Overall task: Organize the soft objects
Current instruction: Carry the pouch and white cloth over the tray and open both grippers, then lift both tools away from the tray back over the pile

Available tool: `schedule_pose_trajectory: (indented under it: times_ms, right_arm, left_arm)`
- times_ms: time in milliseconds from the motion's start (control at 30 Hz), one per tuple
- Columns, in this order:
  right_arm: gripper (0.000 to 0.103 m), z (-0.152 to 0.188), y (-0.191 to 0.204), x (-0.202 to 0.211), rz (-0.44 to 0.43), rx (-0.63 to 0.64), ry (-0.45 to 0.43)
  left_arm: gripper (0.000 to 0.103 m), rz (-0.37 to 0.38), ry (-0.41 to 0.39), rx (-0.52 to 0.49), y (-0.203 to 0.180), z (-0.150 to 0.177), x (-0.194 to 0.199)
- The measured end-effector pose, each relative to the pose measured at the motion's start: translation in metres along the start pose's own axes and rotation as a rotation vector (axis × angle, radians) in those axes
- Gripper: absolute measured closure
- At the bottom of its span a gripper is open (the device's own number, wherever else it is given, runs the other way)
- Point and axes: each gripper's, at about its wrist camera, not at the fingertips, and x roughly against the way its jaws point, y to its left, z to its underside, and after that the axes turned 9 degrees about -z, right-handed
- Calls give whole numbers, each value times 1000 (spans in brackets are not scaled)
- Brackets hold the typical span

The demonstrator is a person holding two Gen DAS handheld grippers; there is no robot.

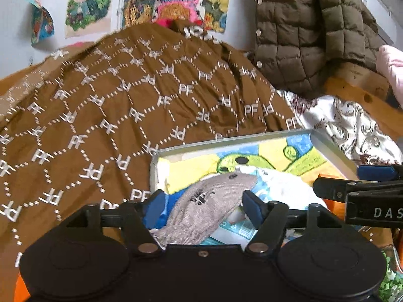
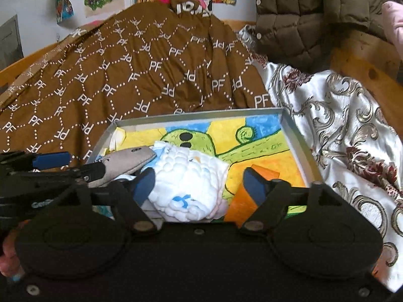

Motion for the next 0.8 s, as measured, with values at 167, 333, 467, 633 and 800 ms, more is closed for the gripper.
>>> schedule_pose_trajectory:
  times_ms: [167, 333, 467, 633, 800]
  right_arm:
    - [5, 0, 1, 30, 4, 17, -60]
    - [1, 1, 6, 60, -11, 30, -95]
    - [1, 0, 10, 92, -28, 33, -117]
    - [1, 6, 16, 135, -35, 36, -152]
    - [1, 14, 25, 176, -35, 64, -175]
  left_arm:
    - [23, -13, -35, 21, 9, -3, 23]
    - [13, -30, -89, 65, 21, -2, 50]
    - [8, -58, -127, 86, 26, 6, 76]
    - [4, -68, -166, 100, 32, 14, 110]
    - [1, -80, -204, 113, 39, 19, 146]
